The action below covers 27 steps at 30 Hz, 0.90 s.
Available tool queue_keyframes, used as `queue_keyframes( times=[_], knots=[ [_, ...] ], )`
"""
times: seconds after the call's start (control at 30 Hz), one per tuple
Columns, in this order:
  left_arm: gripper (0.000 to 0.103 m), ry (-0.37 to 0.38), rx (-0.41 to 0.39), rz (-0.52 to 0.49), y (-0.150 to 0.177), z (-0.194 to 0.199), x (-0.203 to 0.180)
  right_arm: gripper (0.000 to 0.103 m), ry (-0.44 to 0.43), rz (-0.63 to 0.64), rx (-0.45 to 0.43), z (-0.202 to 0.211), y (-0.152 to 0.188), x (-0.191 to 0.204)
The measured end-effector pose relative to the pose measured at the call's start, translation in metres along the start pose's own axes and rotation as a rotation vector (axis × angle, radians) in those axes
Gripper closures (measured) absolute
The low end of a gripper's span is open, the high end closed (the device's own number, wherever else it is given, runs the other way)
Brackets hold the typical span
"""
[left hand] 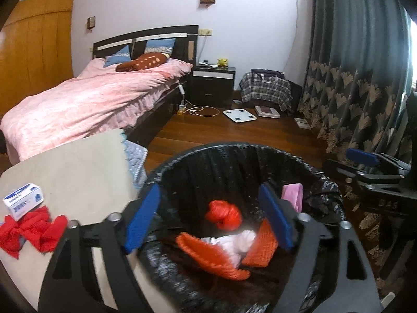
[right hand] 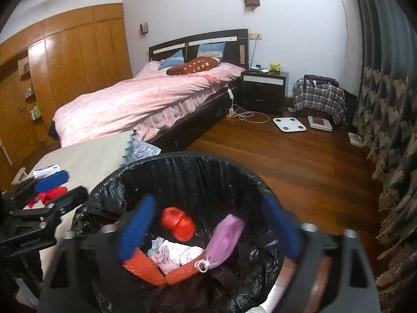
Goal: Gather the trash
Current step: 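Carry the red plastic bag and pink mask into the bin and release both, then move both grippers back to the red gloves on the table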
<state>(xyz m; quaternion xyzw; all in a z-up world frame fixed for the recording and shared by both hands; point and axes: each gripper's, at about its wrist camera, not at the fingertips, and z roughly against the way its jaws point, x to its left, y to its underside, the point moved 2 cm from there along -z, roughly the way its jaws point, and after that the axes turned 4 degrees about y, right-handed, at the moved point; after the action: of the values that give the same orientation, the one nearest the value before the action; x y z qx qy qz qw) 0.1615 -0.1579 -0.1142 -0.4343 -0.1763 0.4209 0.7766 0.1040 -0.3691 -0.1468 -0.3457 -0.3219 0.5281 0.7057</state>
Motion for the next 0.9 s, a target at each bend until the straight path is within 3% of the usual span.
queue_keyframes(
  times=[0.13, 0.37, 0.9],
  knots=[
    [0.014, -0.041, -0.011, 0.019, 0.001, 0.018, 0.017, 0.006, -0.026, 0.007, -0.017, 0.005, -0.003, 0.011],
    [0.013, -0.122, -0.047, 0.073, 0.004, 0.057, 0.054, 0.006, -0.09, 0.038, -0.025, 0.01, -0.007, 0.045],
    [0.012, -0.351, -0.076, 0.174, 0.041, 0.132, 0.152, 0.006, -0.272, 0.154, -0.055, 0.005, -0.019, 0.178]
  ],
)
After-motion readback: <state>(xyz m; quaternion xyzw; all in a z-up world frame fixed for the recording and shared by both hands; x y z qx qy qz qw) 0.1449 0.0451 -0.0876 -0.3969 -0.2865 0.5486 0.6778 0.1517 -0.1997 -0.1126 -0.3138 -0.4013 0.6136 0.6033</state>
